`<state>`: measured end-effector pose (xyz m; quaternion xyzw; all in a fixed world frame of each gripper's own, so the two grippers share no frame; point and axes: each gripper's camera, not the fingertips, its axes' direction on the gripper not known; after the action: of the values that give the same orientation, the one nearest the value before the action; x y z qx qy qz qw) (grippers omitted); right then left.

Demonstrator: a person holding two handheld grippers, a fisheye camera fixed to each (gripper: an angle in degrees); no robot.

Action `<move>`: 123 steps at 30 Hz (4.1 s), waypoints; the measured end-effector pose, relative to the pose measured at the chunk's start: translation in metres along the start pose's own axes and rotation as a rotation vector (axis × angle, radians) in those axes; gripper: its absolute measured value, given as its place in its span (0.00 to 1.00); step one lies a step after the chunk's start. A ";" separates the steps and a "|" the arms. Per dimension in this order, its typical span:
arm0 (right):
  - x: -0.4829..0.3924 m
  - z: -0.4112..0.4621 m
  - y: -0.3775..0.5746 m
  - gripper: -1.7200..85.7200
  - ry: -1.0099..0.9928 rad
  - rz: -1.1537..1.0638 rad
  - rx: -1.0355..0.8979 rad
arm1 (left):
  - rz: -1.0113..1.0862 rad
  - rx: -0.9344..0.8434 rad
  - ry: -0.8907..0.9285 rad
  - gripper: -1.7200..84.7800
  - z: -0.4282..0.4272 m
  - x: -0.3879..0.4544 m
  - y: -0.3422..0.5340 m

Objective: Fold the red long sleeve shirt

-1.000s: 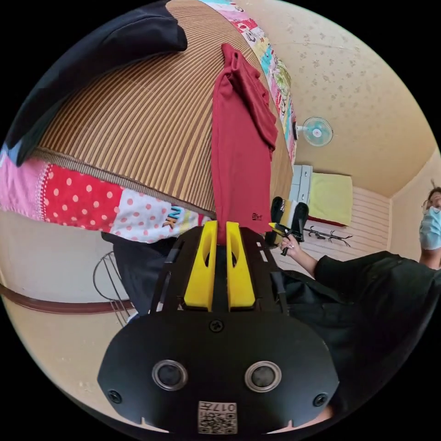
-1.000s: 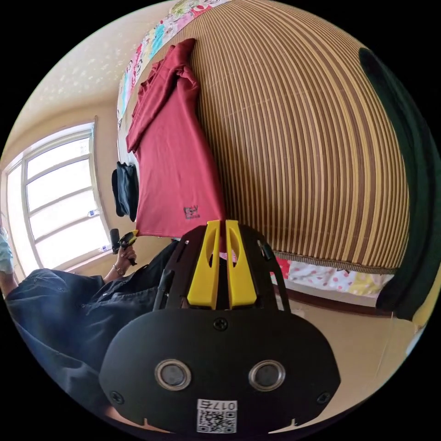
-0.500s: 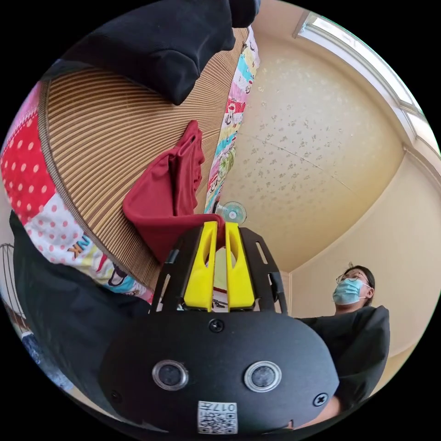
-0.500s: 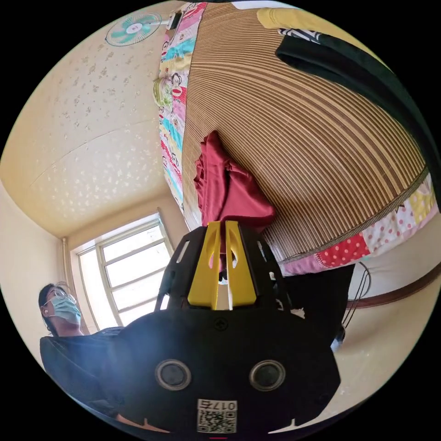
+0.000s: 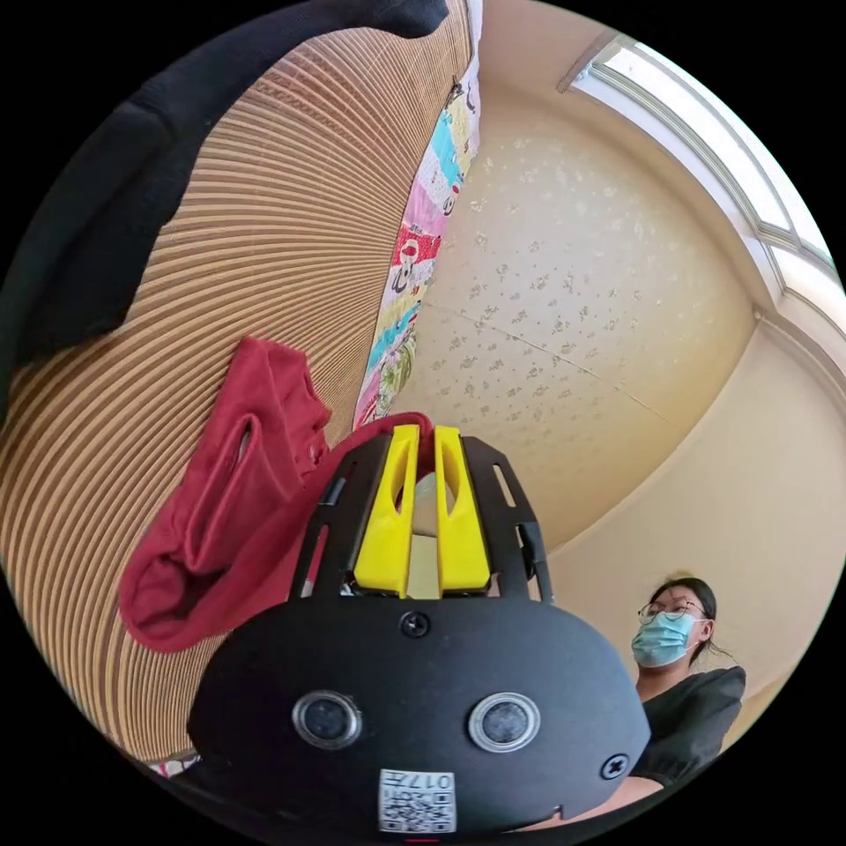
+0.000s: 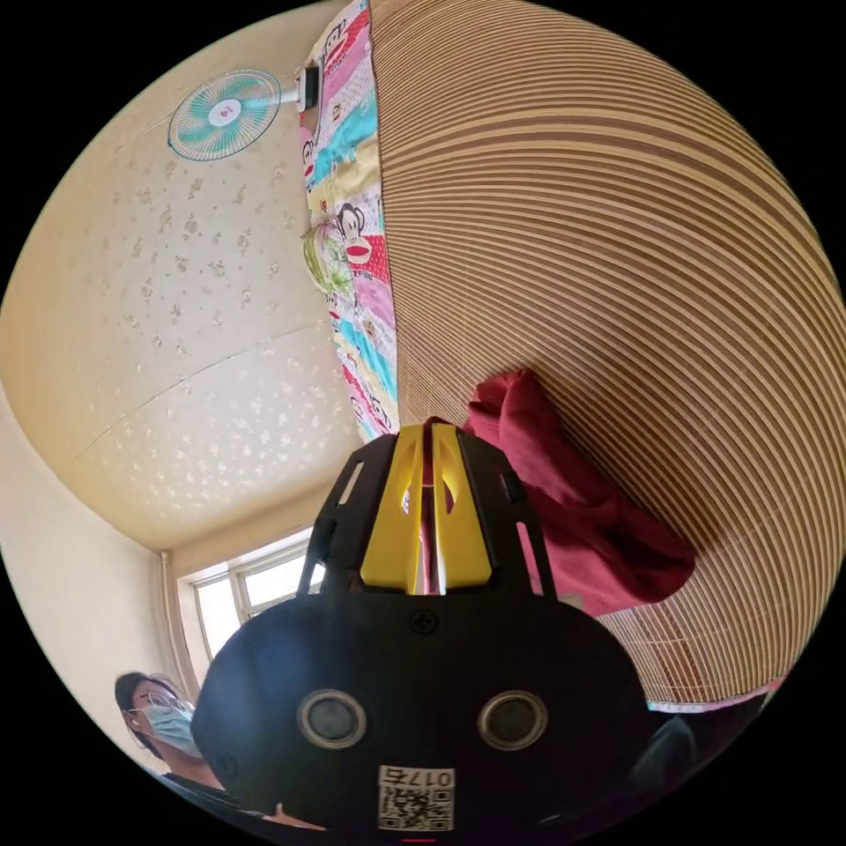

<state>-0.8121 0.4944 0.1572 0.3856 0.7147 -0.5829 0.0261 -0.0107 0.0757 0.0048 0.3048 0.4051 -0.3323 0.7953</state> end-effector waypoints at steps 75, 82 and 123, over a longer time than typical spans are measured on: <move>0.140 0.030 0.133 0.13 0.411 -0.554 -0.485 | 0.474 -0.666 -0.678 0.17 0.075 -0.137 0.114; 0.108 -0.005 0.142 0.26 0.227 -0.522 -0.470 | 0.467 -0.720 -0.771 0.21 0.127 -0.172 0.065; -0.203 -0.477 0.397 0.18 0.545 -0.644 -0.200 | 0.478 -1.586 -0.620 0.17 0.518 -0.185 0.630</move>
<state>-0.2420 0.8055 0.0851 0.2783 0.8323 -0.3661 -0.3095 0.6230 0.1112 0.5489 -0.3638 0.2080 0.1542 0.8948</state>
